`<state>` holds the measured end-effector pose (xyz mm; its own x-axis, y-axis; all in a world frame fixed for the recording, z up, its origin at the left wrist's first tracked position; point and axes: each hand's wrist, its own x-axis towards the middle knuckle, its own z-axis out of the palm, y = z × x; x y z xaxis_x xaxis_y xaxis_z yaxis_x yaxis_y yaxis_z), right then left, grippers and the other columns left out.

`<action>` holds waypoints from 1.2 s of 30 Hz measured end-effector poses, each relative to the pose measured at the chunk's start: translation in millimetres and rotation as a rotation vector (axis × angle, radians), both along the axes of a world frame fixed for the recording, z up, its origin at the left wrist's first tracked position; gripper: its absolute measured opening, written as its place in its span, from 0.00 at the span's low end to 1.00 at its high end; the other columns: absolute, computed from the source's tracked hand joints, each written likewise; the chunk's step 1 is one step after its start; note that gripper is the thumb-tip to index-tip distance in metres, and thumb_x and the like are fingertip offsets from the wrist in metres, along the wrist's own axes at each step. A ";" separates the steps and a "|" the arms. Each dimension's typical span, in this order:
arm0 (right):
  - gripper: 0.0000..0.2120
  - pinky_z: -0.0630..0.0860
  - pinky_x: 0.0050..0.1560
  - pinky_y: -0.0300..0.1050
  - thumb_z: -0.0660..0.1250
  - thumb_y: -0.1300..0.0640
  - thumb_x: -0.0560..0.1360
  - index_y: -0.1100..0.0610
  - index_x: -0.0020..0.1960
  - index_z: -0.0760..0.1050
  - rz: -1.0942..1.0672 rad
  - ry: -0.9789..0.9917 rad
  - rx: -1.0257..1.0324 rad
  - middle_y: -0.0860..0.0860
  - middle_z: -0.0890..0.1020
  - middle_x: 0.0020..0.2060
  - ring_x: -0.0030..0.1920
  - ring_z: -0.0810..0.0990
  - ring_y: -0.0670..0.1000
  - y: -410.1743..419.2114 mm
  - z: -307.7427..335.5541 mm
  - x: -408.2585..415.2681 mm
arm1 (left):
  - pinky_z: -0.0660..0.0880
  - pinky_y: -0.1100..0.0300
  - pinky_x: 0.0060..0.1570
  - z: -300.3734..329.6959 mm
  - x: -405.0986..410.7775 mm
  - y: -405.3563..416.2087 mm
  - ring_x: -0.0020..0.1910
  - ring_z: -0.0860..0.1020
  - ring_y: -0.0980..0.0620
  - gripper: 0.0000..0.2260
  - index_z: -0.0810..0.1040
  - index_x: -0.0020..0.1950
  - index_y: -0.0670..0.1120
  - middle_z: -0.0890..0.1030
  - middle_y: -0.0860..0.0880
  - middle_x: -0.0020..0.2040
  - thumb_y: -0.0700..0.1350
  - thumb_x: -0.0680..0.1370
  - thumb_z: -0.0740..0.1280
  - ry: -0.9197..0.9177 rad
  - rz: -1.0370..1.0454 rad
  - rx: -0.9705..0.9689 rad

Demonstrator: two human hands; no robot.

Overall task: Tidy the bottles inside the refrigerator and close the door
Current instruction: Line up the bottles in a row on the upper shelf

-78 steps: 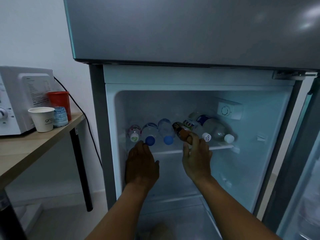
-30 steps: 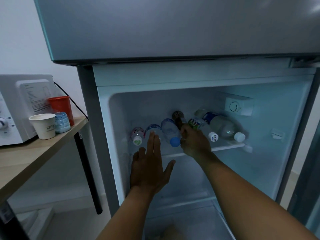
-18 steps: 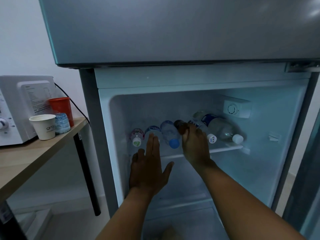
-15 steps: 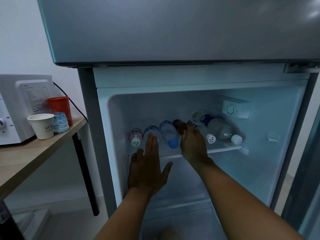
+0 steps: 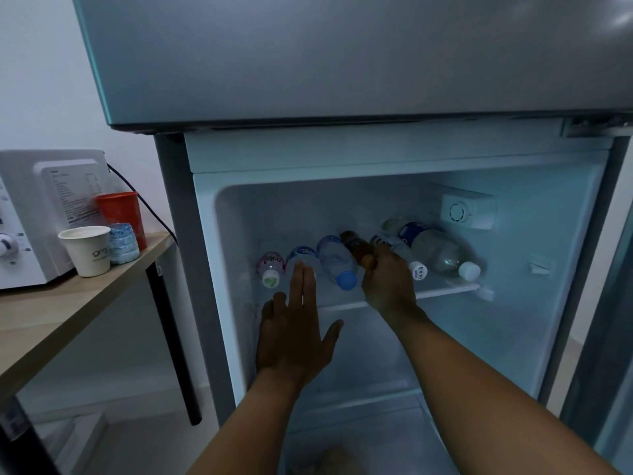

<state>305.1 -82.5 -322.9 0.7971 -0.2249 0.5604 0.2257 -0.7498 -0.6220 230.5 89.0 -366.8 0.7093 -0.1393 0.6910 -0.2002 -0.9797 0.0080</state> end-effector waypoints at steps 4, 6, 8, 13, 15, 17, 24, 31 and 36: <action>0.09 0.68 0.39 0.44 0.58 0.71 0.76 0.63 0.51 0.74 -0.020 -0.040 -0.035 0.61 0.81 0.45 0.46 0.80 0.61 4.2 0.6 -1.0 | 0.72 0.50 0.60 1.1 0.1 0.3 0.62 0.73 0.43 0.42 0.41 0.80 0.47 0.46 0.48 0.82 0.69 0.76 0.53 0.018 -0.015 -0.019; 0.12 0.71 0.40 0.45 0.59 0.72 0.75 0.62 0.50 0.77 -0.051 -0.056 -0.079 0.61 0.82 0.46 0.47 0.81 0.61 4.3 0.3 -0.9 | 0.72 0.49 0.60 0.2 0.9 -0.8 0.62 0.73 0.43 0.42 0.41 0.80 0.47 0.45 0.48 0.82 0.69 0.76 0.53 0.019 -0.011 -0.022; 0.13 0.73 0.40 0.45 0.59 0.72 0.74 0.60 0.50 0.78 -0.060 -0.049 -0.117 0.60 0.83 0.46 0.47 0.81 0.61 3.1 -2.0 1.3 | 0.72 0.49 0.61 -1.3 1.4 -1.2 0.63 0.72 0.43 0.42 0.41 0.80 0.47 0.44 0.48 0.82 0.69 0.76 0.53 0.024 -0.007 -0.018; 0.11 0.73 0.44 0.48 0.58 0.72 0.75 0.65 0.49 0.78 -0.005 -0.060 -0.193 0.64 0.79 0.50 0.50 0.77 0.63 -1.2 -3.9 -1.5 | 0.71 0.48 0.61 -1.7 1.9 -0.6 0.62 0.73 0.42 0.42 0.40 0.80 0.47 0.43 0.47 0.82 0.69 0.76 0.52 0.017 -0.004 0.004; 0.11 0.74 0.45 0.49 0.58 0.72 0.76 0.65 0.49 0.78 0.007 -0.131 -0.154 0.63 0.76 0.51 0.47 0.77 0.62 -1.2 -6.5 -5.3 | 0.70 0.48 0.62 -0.9 0.6 -0.2 0.63 0.72 0.42 0.42 0.39 0.80 0.47 0.42 0.48 0.81 0.69 0.76 0.52 0.031 -0.002 0.010; 0.12 0.77 0.45 0.50 0.58 0.72 0.76 0.63 0.49 0.79 0.018 -0.190 -0.129 0.61 0.77 0.50 0.45 0.78 0.61 -2.3 -9.8 -6.8 | 0.70 0.48 0.63 -0.3 -0.2 -0.1 0.63 0.72 0.43 0.42 0.38 0.80 0.47 0.41 0.48 0.81 0.69 0.76 0.52 0.039 -0.002 0.016; 0.16 0.78 0.43 0.50 0.58 0.70 0.75 0.62 0.56 0.81 0.041 -0.203 -0.179 0.62 0.82 0.46 0.44 0.80 0.61 -4.7 -13.1 -9.0 | 0.70 0.48 0.62 -2.4 1.3 -0.8 0.62 0.71 0.42 0.42 0.40 0.80 0.46 0.42 0.48 0.81 0.69 0.76 0.53 0.025 0.012 0.015; 0.21 0.73 0.40 0.49 0.56 0.65 0.78 0.58 0.69 0.73 0.074 -0.082 -0.281 0.62 0.82 0.50 0.43 0.77 0.64 -5.2 -9.4 -4.7 | 0.69 0.49 0.63 2.9 -2.0 -1.7 0.63 0.71 0.42 0.43 0.37 0.80 0.46 0.39 0.48 0.81 0.69 0.76 0.53 0.067 0.014 0.039; 0.19 0.73 0.38 0.50 0.56 0.67 0.74 0.62 0.61 0.77 0.075 -0.122 -0.293 0.62 0.83 0.44 0.39 0.77 0.62 -7.5 -15.0 -2.8 | 0.68 0.49 0.64 3.1 -3.1 -0.8 0.65 0.69 0.42 0.44 0.35 0.79 0.46 0.37 0.47 0.81 0.69 0.76 0.52 0.093 0.024 0.056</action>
